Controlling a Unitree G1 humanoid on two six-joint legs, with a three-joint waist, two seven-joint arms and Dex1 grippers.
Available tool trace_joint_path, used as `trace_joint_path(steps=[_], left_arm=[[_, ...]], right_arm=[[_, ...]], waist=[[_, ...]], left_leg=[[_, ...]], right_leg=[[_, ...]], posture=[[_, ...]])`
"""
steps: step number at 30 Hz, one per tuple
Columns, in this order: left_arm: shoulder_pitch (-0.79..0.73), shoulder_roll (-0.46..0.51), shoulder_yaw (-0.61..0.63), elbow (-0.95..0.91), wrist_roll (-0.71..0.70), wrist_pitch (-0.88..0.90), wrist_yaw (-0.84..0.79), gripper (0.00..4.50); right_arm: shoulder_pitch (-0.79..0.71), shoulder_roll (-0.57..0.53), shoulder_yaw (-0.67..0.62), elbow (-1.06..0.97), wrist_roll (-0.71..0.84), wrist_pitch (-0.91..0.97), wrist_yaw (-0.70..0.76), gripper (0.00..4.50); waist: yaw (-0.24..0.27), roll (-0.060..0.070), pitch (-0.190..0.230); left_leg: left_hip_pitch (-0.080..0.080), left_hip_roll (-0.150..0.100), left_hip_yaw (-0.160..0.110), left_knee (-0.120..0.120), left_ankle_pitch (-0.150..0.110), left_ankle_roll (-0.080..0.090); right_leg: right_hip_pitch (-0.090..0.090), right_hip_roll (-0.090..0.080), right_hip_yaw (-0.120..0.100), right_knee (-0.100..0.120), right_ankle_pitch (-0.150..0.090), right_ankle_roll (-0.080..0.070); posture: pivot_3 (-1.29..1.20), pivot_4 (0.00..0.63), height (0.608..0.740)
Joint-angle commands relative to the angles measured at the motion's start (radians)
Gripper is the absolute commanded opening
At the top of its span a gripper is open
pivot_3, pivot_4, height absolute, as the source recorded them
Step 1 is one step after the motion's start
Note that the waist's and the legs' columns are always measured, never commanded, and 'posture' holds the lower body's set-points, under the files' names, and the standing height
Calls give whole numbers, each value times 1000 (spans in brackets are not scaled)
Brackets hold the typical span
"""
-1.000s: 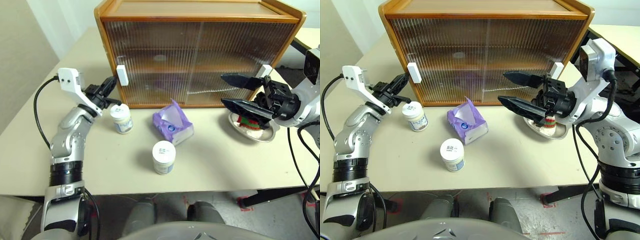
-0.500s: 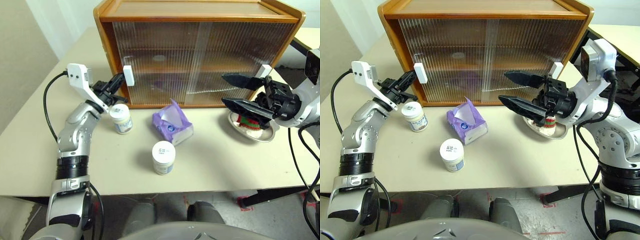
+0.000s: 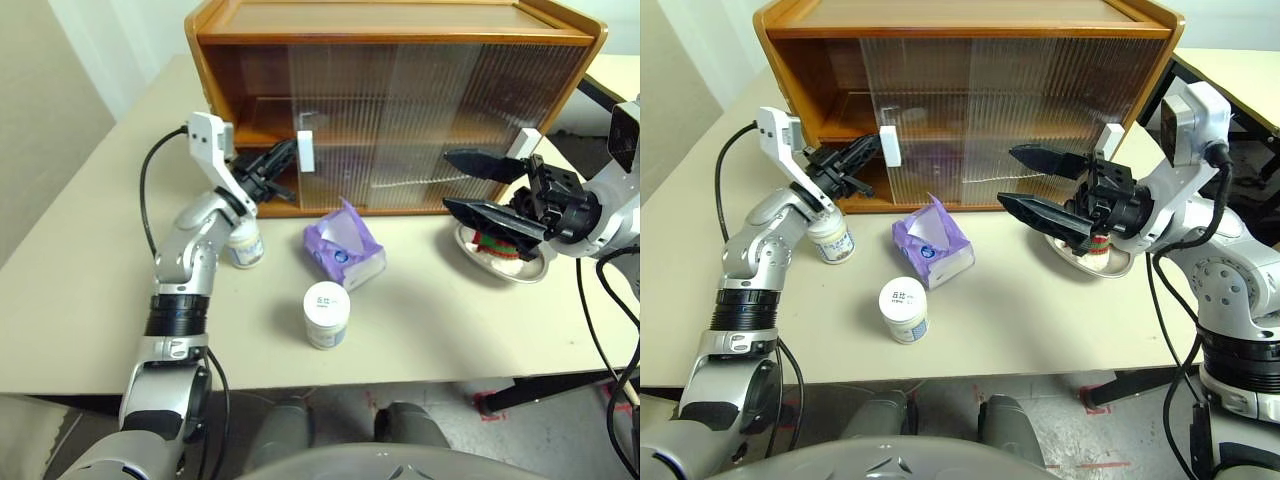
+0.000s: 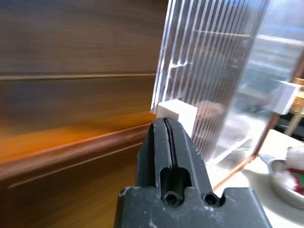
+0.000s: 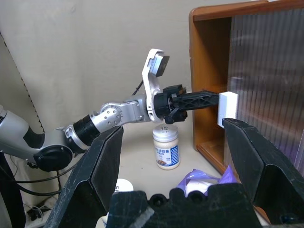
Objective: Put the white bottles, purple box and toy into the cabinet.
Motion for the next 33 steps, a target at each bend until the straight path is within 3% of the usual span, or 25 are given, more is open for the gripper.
trace_joint_path(steps=[1,33], left_arm=[[-20,-23,-33,41,22,5,-14,54],[-166,-163,-72,314,97,-120,-79,54]], right_arm=[[6,1,-9,-19,2,-3,-4,4500],[43,-11,-29,-53,14,-1,-39,4500]], waist=[[-6,0,0],[-46,0,0]], left_leg=[[0,0,0,0,0,0],[1,1,4,7,0,0]], right_leg=[[0,0,0,0,0,0],[0,7,11,3,0,5]], posture=[[-42,0,740],[-92,0,740]])
